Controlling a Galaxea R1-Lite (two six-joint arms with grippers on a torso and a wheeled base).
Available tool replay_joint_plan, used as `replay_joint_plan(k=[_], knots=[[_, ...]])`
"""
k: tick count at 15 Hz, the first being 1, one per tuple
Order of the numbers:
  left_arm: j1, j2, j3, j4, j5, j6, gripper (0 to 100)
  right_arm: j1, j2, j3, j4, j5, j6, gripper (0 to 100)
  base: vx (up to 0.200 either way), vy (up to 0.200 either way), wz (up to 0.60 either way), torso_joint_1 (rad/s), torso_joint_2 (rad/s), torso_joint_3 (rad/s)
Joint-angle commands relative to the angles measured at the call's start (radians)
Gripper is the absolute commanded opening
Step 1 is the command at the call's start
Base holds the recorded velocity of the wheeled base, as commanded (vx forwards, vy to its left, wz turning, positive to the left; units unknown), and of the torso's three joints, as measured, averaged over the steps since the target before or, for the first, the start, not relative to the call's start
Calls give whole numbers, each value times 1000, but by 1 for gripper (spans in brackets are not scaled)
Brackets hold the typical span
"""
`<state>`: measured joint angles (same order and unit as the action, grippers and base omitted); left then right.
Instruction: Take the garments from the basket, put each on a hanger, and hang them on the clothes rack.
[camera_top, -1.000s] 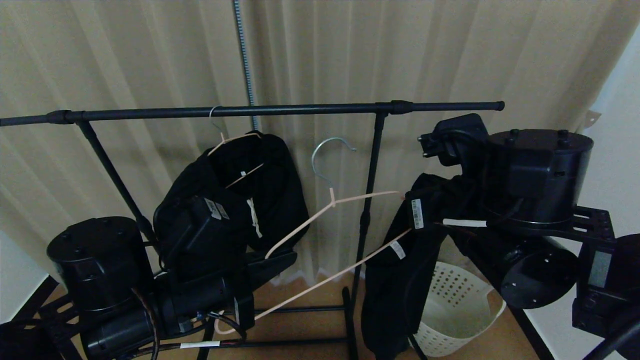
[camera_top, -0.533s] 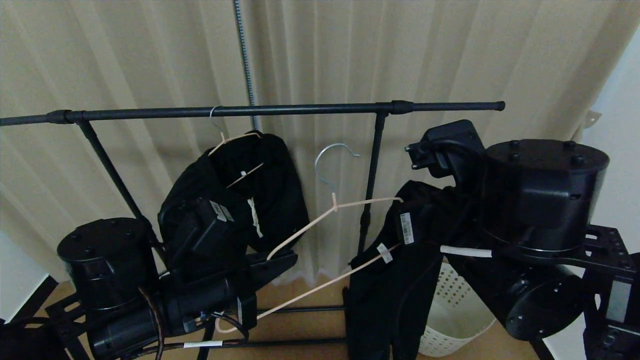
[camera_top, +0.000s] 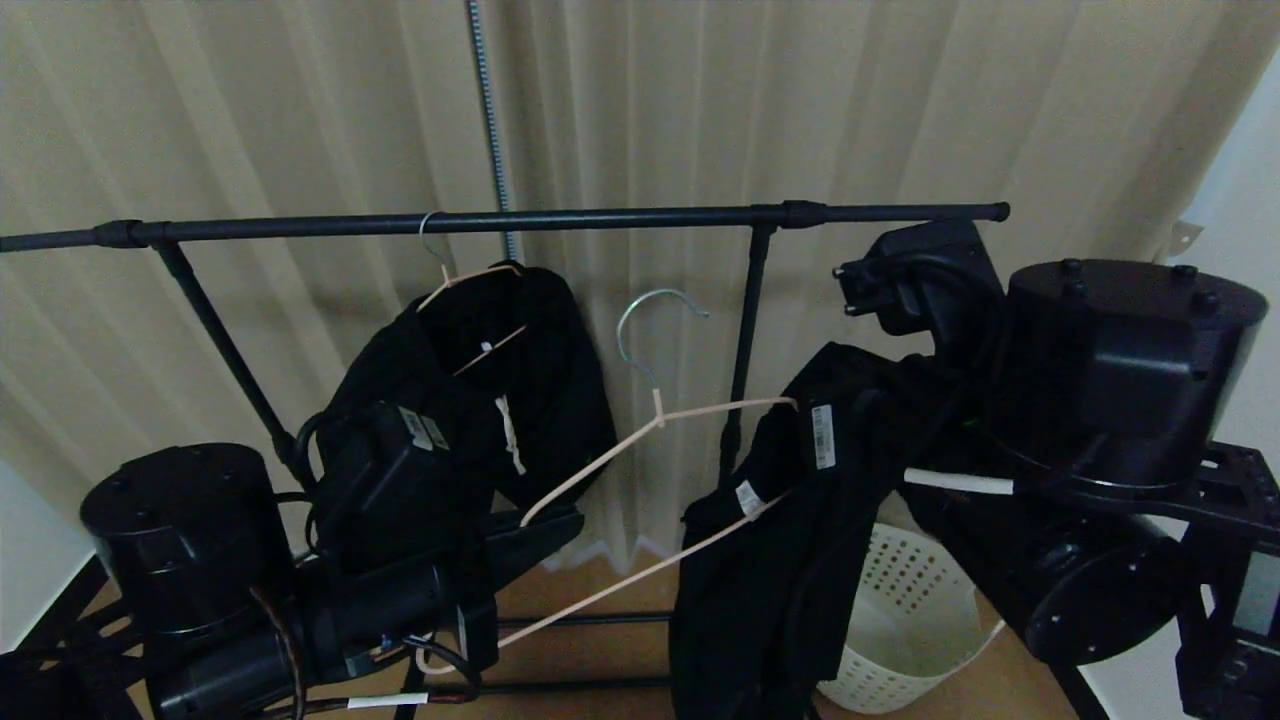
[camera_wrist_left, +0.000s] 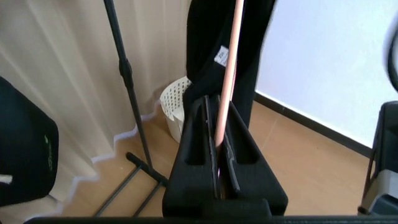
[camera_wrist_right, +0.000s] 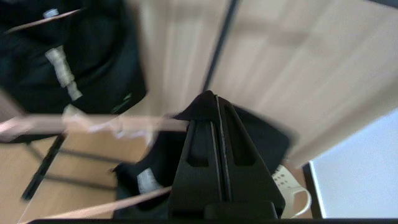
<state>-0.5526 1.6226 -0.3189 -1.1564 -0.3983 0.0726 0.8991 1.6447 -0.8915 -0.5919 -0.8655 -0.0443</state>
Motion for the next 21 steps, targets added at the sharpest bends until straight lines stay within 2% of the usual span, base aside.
replay_joint_plan(k=[1,5,10,16,21], knots=[[36,-87,54,1,-4,4,0,-57,-20,-14,-2,2,-6,0,0,0,0,0,0,0],[60,-141,81,3,-8,4,0,-85,-17,-27,-2,3,-8,0,0,0,0,0,0,0],[62,-110,11,4,-4,-4,0,-60,-8,-17,-2,3,-5,0,0,0,0,0,0,0],[68,-26,-57,4,72,-5,0,29,-8,5,-2,-1,-3,0,0,0,0,0,0,0],[62,0,-68,3,78,-7,0,89,-5,8,-3,0,0,0,0,0,0,0,0,0]])
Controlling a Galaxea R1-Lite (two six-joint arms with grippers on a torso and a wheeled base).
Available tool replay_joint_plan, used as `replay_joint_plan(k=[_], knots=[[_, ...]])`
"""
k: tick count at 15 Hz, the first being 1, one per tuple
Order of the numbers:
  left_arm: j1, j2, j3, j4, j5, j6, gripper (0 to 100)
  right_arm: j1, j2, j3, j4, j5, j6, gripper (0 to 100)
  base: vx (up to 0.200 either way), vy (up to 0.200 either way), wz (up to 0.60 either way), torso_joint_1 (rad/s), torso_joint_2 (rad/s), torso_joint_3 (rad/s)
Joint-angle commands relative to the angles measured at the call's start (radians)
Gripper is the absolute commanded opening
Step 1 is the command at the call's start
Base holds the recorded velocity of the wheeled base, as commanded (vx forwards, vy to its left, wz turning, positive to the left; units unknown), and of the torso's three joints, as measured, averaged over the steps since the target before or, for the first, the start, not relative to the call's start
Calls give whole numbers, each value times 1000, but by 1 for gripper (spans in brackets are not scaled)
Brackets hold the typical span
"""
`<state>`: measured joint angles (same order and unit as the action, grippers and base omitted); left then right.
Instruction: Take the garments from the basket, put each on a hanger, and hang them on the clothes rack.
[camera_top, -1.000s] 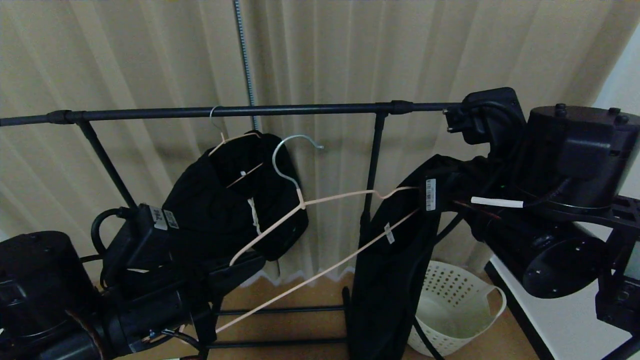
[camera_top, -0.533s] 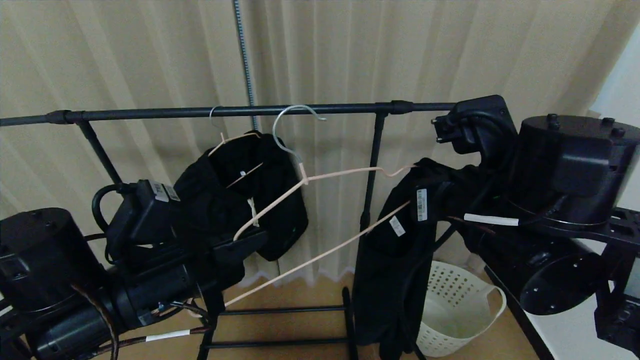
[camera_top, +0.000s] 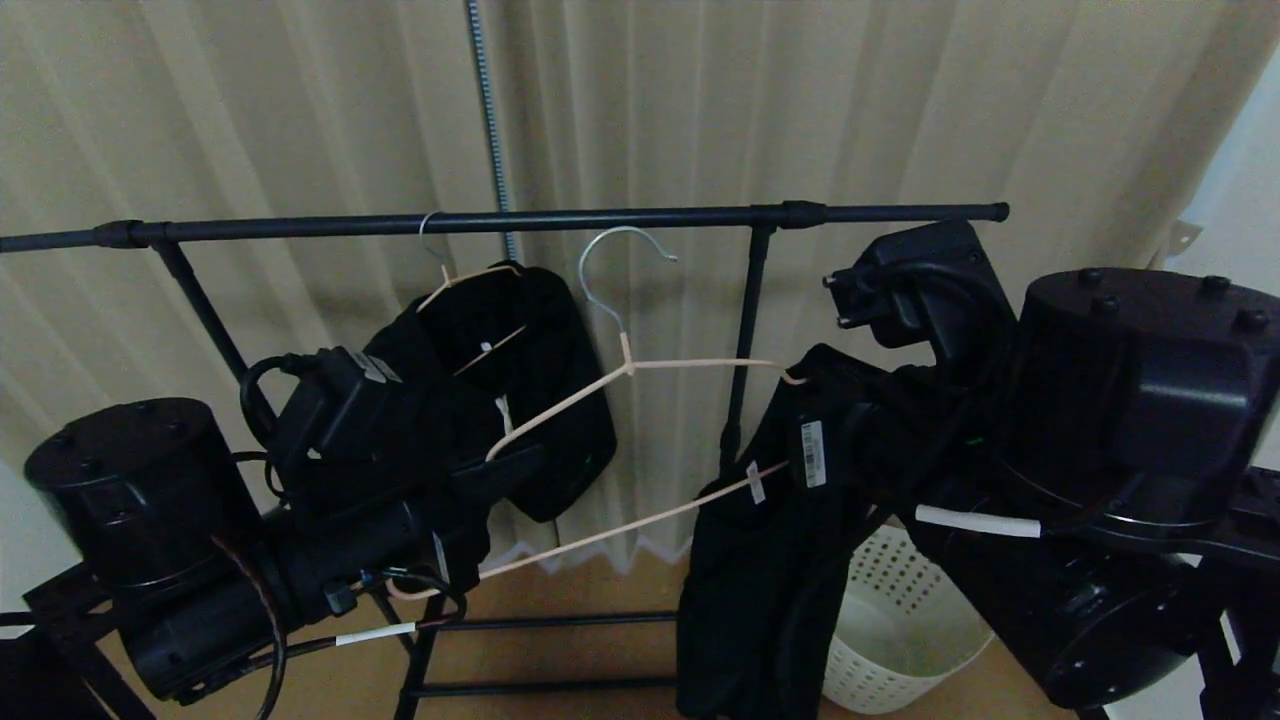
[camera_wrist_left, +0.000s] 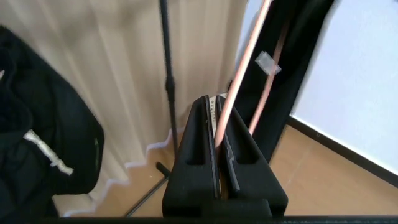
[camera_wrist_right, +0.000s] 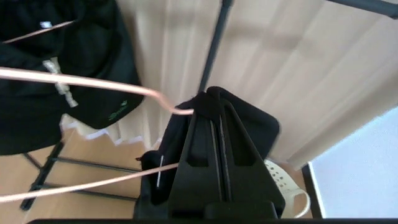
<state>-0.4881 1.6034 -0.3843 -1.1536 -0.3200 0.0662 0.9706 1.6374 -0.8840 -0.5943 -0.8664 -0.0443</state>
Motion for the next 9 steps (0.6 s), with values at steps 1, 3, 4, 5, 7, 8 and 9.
replay_joint_plan(k=[1,3,4,5,7,8,9], knots=[[-4,21,-2,-1,-1,0,0,19,4,0,-1,1,1,0,0,0,0,0,0,0],[-33,39,-4,-3,-4,1,0,40,21,0,-12,1,11,0,0,0,0,0,0,0],[-33,39,-4,-3,-4,1,0,40,21,0,-12,1,11,0,0,0,0,0,0,0],[-35,59,-21,-3,-1,3,0,57,22,2,-24,0,11,0,0,0,0,0,0,0],[-35,64,-22,-3,-2,1,0,74,22,5,-30,1,12,0,0,0,0,0,0,0],[-37,69,-22,-3,-4,3,0,82,22,7,-42,3,12,0,0,0,0,0,0,0],[-43,73,-25,-3,-2,3,0,97,28,8,-59,1,12,0,0,0,0,0,0,0]])
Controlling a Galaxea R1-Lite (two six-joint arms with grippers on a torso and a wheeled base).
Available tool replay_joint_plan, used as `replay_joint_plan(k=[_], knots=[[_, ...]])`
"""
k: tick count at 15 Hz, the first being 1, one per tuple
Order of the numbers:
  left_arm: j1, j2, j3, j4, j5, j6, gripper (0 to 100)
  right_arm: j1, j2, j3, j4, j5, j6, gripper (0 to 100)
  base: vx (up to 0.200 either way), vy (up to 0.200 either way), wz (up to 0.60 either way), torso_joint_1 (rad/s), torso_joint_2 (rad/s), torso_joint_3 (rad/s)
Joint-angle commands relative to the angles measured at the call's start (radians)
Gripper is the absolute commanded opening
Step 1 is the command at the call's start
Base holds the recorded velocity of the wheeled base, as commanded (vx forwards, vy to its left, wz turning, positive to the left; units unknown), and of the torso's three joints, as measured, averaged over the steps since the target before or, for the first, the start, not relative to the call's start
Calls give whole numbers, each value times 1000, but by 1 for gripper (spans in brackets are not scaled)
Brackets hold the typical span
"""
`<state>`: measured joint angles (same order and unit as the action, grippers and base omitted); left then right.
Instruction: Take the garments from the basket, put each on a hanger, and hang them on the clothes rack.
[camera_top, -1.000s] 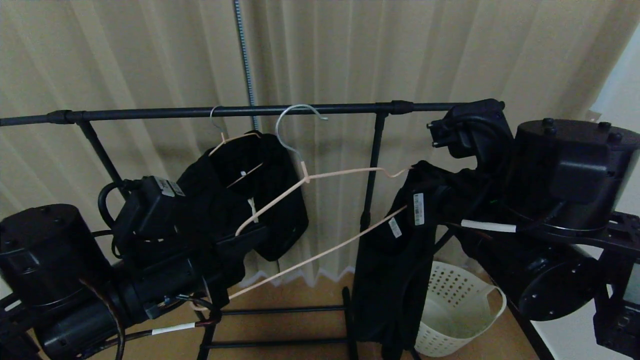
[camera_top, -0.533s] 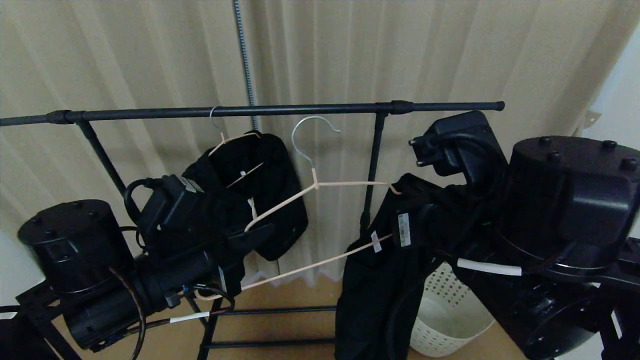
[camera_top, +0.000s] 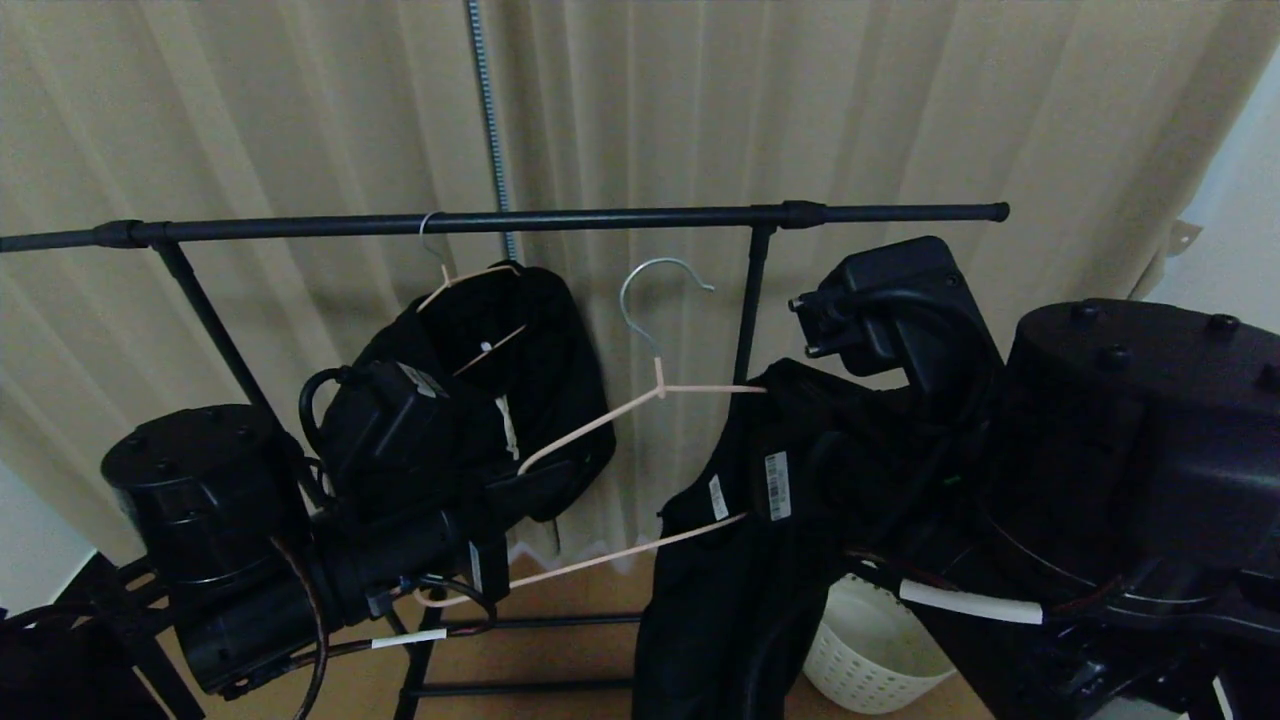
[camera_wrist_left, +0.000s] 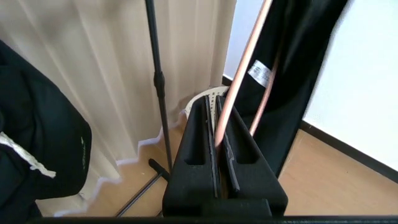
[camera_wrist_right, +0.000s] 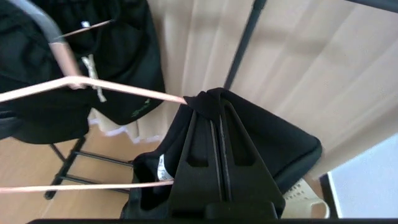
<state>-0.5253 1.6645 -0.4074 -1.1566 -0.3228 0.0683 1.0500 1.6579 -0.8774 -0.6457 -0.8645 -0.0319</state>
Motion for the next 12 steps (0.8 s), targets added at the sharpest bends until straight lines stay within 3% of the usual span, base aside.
replay_joint_plan(k=[1,10,11,12], knots=[[-9,15,-7,0,1,-1,0,33,19,6,-23,-1,0,0,0,0,0,0,0,0],[-13,12,-2,-2,1,1,0,94,71,31,-198,2,0,0,0,0,0,0,0,0],[-15,12,-1,-2,1,1,0,94,71,35,-204,2,0,100,0,0,0,0,0,0],[-15,6,4,-8,1,1,0,90,69,38,-212,2,-2,100,0,0,0,0,0,0]])
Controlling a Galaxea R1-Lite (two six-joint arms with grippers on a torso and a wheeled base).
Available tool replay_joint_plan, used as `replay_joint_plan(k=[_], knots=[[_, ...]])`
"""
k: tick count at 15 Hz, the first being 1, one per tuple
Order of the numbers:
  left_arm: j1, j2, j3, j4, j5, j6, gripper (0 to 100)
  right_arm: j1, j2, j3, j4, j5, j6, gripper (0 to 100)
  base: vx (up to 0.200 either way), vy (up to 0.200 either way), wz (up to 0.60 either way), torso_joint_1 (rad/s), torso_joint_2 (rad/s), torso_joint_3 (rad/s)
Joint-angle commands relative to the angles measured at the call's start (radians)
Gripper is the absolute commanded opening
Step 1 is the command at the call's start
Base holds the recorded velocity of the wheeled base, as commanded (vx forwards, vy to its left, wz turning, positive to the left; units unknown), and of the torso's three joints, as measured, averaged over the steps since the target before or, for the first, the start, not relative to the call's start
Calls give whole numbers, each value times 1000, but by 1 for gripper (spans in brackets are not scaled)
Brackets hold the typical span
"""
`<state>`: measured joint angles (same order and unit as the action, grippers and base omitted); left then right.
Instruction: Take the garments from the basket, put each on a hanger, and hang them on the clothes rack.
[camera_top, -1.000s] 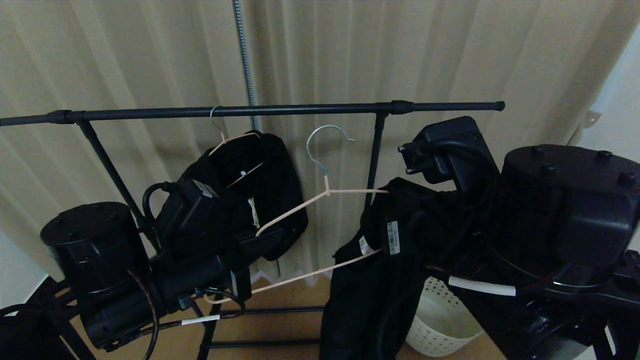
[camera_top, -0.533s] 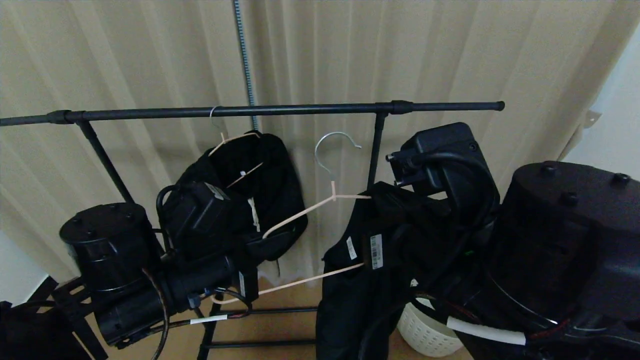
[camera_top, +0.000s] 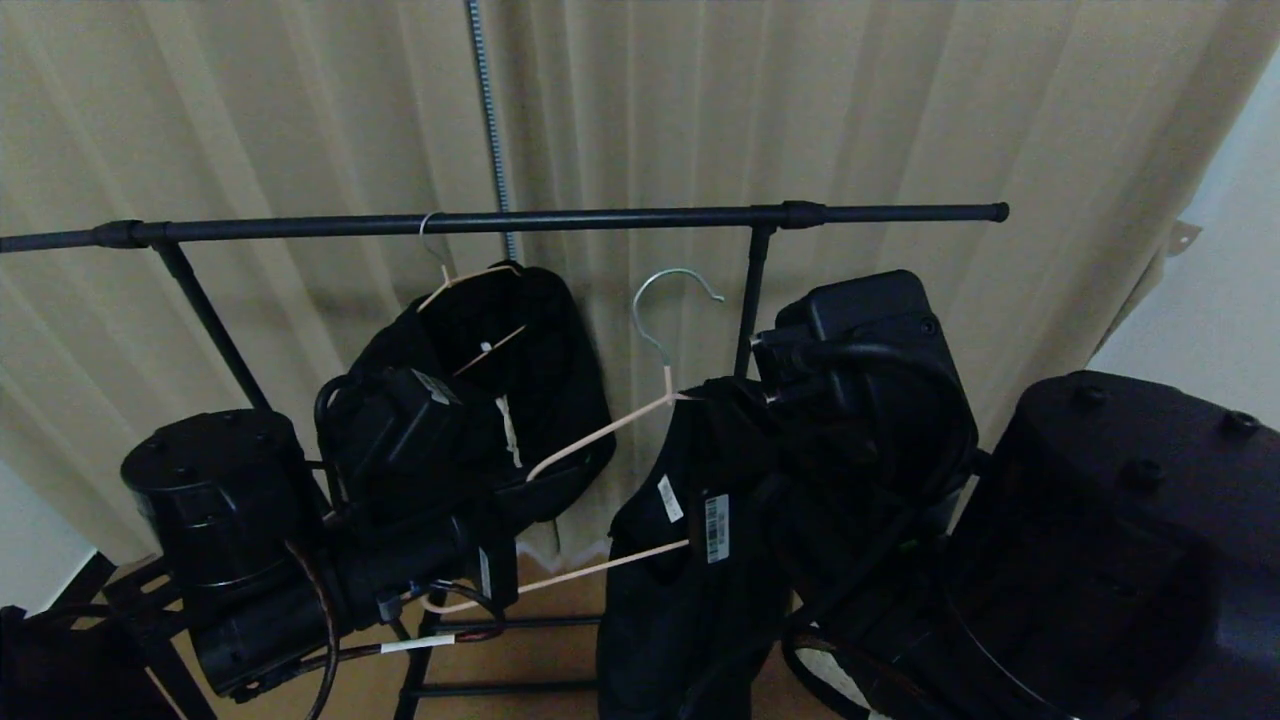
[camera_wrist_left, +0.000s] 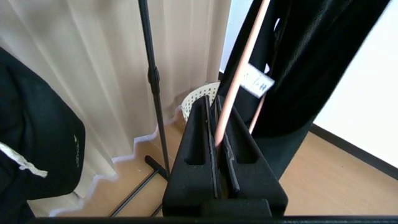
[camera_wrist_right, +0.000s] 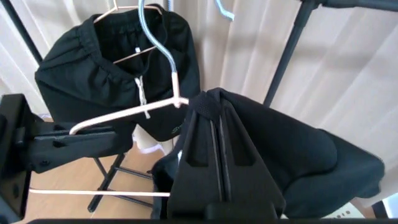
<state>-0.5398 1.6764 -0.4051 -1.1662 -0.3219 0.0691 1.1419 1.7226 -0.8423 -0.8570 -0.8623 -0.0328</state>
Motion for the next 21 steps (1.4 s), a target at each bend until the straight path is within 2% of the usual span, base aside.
replay_joint_plan(k=[1,6,9,11,13,15,18,20,21], knots=[[0,-14,11,-17,0,-2,0,-5,3,3,0,0,-1,100,0,0,0,0,0,0],[1,-37,29,-49,0,-2,0,-33,-14,14,0,0,-6,100,0,0,0,0,0,0],[9,-41,29,-49,0,-2,0,-57,-60,35,1,6,-38,100,0,0,0,0,0,0],[9,-44,29,-49,0,-3,0,-62,-80,52,1,39,-45,100,0,0,0,0,0,0],[9,-66,40,-49,-3,-2,0,-85,-149,104,13,146,-58,100,0,0,0,0,0,0],[17,-99,75,-49,-8,-2,0,-143,-213,158,15,255,-101,100,0,0,0,0,0,0],[20,-130,127,-49,-17,6,0,-206,-264,177,19,292,-121,100,0,0,0,0,0,0],[12,-147,166,-56,-19,8,0,-317,-294,174,121,454,-119,100,0,0,0,0,0,0],[9,-161,187,-78,-20,6,0,-381,-331,163,228,582,-121,100,0,0,0,0,0,0]])
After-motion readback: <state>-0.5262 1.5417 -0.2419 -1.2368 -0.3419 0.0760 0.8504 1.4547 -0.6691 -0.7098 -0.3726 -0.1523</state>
